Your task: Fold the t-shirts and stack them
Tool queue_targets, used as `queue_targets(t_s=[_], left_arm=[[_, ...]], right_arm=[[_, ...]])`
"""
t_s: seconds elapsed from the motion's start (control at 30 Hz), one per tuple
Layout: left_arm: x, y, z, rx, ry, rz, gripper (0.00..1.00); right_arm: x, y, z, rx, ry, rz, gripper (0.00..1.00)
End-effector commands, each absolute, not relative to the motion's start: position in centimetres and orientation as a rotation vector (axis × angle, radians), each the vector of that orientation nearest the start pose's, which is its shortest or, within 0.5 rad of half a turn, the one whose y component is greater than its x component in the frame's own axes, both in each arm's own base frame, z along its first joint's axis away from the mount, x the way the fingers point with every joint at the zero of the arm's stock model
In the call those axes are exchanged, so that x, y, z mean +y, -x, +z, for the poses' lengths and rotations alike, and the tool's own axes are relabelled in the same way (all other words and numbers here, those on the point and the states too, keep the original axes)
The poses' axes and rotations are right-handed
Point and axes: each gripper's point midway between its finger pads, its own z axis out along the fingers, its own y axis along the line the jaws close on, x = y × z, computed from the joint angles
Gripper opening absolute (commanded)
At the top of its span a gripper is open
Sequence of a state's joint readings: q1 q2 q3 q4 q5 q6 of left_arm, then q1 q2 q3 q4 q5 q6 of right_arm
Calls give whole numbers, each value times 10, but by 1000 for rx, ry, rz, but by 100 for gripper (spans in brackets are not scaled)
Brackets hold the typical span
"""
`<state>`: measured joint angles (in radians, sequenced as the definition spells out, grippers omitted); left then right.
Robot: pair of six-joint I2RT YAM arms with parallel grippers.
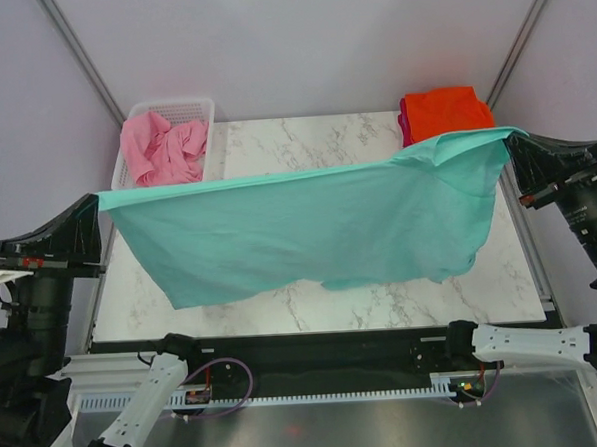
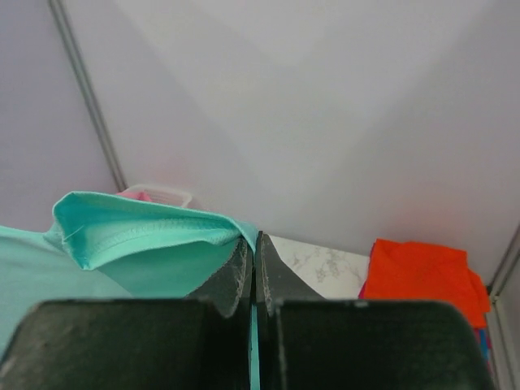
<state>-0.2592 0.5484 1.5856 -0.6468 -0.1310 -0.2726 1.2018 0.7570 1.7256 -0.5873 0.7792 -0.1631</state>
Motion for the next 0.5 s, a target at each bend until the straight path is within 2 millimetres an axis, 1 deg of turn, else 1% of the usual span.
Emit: queue_targets(t_s=[0.0, 0.03, 0.07, 0.1, 0.13, 0.2, 0.27, 0.3, 0.33, 0.37, 0.4, 0.43, 0.47], left_arm=[[-18, -135, 577, 1116, 84, -314, 2], [-21, -146, 575, 1137, 78, -307, 2], [-27, -173, 567, 1196, 74, -294, 2], [-30, -185, 563, 1227, 73, -288, 2], [-39, -217, 549, 1301, 69, -278, 2], [-44, -248, 527, 1407, 98, -268, 2], [-51, -277, 503, 1505, 109, -257, 2], [-59, -306, 476, 1599, 120, -245, 2], [-61, -318, 462, 1639, 127, -239, 2], [-64, -333, 443, 1691, 133, -233, 2], [-66, -357, 411, 1778, 159, -220, 2], [-67, -371, 391, 1828, 176, -215, 2], [-68, -383, 374, 1866, 188, -218, 2]], right_arm=[[48, -180, 590, 1296, 121, 194, 0], [50, -186, 590, 1312, 114, 134, 0], [55, -192, 588, 1328, 115, 80, 0], [61, -200, 577, 1366, 148, -59, 0], [64, -203, 583, 1342, 101, -50, 0], [73, -207, 582, 1321, 98, -69, 0], [89, -218, 575, 1309, 111, -115, 0], [114, -234, 565, 1312, 167, -161, 0], [105, -262, 550, 1351, 127, -237, 0], [123, -298, 523, 1424, 178, -274, 0], [122, -325, 506, 1469, 202, -264, 0], [137, -354, 480, 1517, 287, -172, 0], [104, -390, 454, 1590, 189, -164, 0]])
